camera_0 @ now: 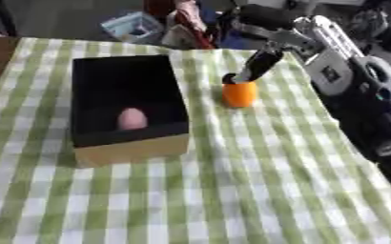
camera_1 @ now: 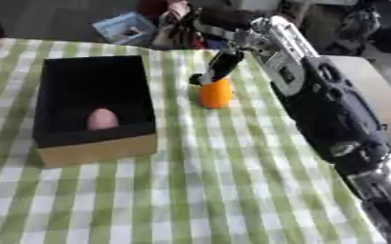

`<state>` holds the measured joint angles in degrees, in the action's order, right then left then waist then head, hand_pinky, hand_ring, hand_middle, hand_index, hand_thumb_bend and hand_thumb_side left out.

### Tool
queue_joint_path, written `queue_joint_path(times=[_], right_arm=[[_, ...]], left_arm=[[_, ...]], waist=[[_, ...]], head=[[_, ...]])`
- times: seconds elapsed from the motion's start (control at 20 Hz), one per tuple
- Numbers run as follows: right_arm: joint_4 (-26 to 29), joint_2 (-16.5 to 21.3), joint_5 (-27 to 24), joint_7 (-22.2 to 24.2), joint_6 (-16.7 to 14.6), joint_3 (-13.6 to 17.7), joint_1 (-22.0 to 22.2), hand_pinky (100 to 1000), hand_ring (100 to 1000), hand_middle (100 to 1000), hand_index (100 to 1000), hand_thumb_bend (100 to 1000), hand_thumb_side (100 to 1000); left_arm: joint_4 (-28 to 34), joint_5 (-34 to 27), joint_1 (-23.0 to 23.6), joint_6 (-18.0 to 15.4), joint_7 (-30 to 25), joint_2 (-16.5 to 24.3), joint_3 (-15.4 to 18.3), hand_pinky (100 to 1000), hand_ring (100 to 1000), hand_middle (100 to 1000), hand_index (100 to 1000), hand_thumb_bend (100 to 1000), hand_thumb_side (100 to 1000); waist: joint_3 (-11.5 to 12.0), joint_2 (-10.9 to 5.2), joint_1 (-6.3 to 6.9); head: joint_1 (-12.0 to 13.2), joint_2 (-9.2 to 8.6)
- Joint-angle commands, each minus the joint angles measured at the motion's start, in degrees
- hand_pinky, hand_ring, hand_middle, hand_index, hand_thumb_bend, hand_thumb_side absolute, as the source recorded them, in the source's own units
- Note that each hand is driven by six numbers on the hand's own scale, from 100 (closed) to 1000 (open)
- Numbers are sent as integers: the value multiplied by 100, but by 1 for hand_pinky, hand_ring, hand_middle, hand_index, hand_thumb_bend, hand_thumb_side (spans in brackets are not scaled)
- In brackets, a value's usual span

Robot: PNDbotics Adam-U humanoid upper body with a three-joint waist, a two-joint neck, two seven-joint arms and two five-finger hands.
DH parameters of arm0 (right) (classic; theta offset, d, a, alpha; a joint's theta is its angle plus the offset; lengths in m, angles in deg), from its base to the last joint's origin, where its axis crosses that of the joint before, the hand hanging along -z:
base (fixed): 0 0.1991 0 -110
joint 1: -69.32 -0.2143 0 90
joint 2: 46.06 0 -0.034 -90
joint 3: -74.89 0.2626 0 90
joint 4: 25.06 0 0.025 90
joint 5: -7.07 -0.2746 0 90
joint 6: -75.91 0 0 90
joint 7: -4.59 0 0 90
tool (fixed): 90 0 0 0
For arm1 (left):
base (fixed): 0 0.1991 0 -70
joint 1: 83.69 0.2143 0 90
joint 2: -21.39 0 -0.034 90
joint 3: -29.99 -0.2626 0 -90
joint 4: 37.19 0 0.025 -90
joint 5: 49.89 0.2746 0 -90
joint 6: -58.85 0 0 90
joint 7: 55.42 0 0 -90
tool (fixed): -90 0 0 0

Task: Pick up objects on the table and place them in the box.

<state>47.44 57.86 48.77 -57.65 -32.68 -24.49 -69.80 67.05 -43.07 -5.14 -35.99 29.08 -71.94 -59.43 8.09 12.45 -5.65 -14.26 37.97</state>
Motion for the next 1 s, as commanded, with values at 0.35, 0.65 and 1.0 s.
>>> queue_joint_path(times=[0.35,0.65,1.0], right_arm=[[-1100,-18,673,-179,181,426,-51,753,687,672,850,506,117],[-1525,-138,891,-224,272,527,-33,751,689,674,832,503,110],[-1818,-276,1124,-399,315,581,1,733,652,624,609,444,100]], left_arm=[[113,29,-53,-17,9,117,35,667,531,531,551,197,100],[120,31,-67,-20,-1,108,26,667,531,530,550,197,100],[125,31,-76,-20,-5,94,21,668,531,530,550,198,100]], waist=[[38,-27,74],[94,4,79],[123,43,88]], head=[[-21,-139],[-38,-160],[-61,-172]])
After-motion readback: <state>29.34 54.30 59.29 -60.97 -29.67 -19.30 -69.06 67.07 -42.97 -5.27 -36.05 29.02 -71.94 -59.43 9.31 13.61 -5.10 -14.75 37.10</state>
